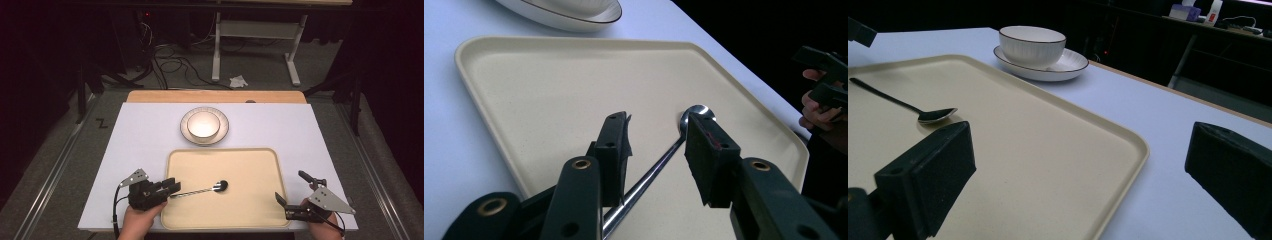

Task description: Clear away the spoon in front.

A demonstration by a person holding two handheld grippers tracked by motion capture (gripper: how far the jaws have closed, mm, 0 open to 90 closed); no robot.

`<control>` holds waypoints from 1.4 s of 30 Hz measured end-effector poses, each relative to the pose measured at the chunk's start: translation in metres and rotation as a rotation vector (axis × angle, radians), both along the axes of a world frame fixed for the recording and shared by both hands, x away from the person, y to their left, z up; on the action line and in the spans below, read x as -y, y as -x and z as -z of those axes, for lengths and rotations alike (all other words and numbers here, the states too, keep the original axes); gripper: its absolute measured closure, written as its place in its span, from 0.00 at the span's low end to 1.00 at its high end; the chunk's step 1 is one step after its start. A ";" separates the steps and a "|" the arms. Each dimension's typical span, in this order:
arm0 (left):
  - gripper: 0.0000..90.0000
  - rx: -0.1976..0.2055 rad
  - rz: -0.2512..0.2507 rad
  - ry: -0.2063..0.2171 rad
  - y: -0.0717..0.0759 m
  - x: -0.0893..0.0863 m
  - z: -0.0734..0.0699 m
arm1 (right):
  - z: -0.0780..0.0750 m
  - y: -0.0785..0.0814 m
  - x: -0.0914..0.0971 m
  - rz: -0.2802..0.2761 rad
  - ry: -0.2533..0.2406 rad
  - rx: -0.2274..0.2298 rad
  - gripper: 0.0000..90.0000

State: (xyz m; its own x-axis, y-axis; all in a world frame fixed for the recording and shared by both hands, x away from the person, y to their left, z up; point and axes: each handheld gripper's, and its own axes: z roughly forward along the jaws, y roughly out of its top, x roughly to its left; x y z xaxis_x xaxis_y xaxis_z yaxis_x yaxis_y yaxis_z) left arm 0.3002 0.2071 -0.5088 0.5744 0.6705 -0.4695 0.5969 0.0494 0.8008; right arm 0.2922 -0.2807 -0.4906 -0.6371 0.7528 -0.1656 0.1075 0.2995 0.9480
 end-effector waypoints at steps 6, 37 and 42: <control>0.65 0.020 -0.003 -0.034 0.001 0.001 -0.002 | 0.000 0.000 0.000 -0.001 -0.001 0.000 0.01; 1.00 0.025 0.022 -0.534 -0.009 0.027 0.008 | 0.001 -0.001 -0.002 -0.008 0.005 -0.003 0.01; 1.00 0.016 0.053 -0.545 -0.006 0.030 0.008 | 0.001 0.000 -0.002 -0.007 0.005 -0.003 0.01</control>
